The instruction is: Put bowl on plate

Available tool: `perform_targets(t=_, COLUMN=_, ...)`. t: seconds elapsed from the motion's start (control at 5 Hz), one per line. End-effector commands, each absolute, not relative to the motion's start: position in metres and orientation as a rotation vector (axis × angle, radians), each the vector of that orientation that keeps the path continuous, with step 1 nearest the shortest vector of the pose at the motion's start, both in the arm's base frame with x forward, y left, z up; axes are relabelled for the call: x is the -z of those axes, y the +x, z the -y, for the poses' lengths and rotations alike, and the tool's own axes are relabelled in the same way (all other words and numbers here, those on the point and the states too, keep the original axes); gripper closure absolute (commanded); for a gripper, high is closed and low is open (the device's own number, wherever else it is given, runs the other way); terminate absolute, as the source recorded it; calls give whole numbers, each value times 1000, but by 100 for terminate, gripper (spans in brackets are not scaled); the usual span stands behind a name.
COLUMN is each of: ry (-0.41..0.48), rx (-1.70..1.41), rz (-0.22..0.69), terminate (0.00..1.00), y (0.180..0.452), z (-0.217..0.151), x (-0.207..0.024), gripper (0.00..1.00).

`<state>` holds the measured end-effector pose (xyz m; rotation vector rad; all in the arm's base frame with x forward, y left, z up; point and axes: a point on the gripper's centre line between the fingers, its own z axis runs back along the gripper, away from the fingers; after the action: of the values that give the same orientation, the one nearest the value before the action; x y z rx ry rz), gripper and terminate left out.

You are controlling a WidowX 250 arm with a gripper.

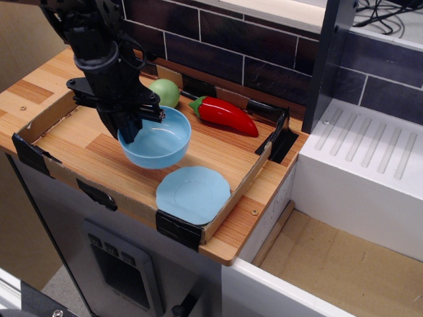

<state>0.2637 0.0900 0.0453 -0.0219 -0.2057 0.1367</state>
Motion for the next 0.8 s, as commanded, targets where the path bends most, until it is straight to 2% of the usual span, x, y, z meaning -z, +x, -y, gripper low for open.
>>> perform_targets(t=0.0, ry=4, rx=-26, rz=196, terminate=0, y=252, z=-55, x=-40, gripper=100)
perform_targets(t=0.6, ry=35, rx=-51, rz=202, terminate=0, y=264, z=-56, x=-28, gripper=100)
